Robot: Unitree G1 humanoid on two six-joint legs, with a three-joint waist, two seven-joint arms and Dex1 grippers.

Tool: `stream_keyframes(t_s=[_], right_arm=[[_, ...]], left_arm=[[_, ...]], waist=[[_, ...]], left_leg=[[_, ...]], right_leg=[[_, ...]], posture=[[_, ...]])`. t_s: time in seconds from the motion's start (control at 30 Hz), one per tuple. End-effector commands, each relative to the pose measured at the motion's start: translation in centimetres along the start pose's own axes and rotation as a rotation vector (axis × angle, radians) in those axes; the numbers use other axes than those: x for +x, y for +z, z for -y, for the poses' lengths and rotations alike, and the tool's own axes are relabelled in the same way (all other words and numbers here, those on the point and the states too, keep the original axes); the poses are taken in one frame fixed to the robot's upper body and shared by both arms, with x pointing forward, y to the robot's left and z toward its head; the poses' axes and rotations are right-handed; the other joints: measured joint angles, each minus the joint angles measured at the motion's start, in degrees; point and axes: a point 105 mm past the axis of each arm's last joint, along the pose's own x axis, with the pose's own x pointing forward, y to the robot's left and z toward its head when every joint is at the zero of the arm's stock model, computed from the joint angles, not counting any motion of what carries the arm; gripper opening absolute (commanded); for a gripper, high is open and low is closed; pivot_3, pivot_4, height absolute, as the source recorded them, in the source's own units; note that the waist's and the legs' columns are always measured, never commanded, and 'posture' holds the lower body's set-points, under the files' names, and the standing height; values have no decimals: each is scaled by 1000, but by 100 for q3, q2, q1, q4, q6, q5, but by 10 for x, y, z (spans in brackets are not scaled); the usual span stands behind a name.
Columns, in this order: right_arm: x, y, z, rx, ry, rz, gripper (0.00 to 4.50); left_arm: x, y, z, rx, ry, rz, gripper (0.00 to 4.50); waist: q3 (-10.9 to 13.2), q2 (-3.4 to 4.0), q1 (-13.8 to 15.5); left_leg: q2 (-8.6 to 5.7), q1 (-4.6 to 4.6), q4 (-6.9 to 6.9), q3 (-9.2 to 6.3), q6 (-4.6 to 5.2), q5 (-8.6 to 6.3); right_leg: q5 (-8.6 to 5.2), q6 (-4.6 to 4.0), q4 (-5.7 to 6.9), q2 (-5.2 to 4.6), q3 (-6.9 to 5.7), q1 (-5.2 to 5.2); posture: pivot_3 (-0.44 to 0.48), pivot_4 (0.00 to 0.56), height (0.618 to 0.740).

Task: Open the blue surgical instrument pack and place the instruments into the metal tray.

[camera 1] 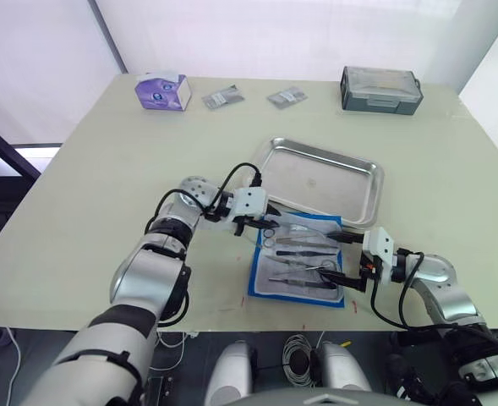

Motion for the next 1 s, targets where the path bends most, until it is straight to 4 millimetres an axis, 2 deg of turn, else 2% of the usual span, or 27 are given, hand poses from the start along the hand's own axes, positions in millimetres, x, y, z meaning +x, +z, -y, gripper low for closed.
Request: stream_keyframes(t_s=[0.03, 0.43, 0.47, 0.57, 0.8, 1.0], right_arm=[[0, -36, -18, 90, 43, -138, 4500], [0, -36, -17, 89, 39, -136, 4500], [0, -36, -17, 89, 39, -136, 4500], [0, -35, -17, 88, 38, -136, 4500], [0, -35, -16, 87, 37, -136, 4500], [0, -35, -17, 88, 38, -133, 4500]], left_arm=[[0, -8, 4, -17, -16, -41, 1306], [4, -9, 11, -73, -65, -34, 1306], [5, -9, 11, -76, -66, -34, 825], [5, -8, 10, -85, -66, -29, 21], [5, -6, 9, -110, -62, -10, 21], [-2, -1, 4, -146, -60, 35, 21]], waist=[[-1, 1, 1], [-2, 1, 0], [-2, 2, 0], [-5, 3, 0], [-5, 3, -1], [-4, 3, -4]], left_leg=[[0, 1, 0, 0, 0, 0], [0, 2, 0, 0, 0, 0], [0, 2, 0, 0, 0, 0], [0, 4, 0, 0, 0, 0], [0, 7, 0, -1, 0, 0], [0, 8, 0, -1, 0, 0]], right_leg=[[0, 0, 0, 0, 0, 1], [0, 0, 0, 0, -1, 2], [0, 0, 0, 0, -1, 1], [0, 0, 0, 0, -1, 3], [0, 0, 0, 0, -1, 8], [0, 0, 0, 0, -2, 8]], posture=[[0, 150, 727], [0, 150, 727], [0, 150, 727], [0, 150, 727], [0, 150, 727], [0, 150, 727]])
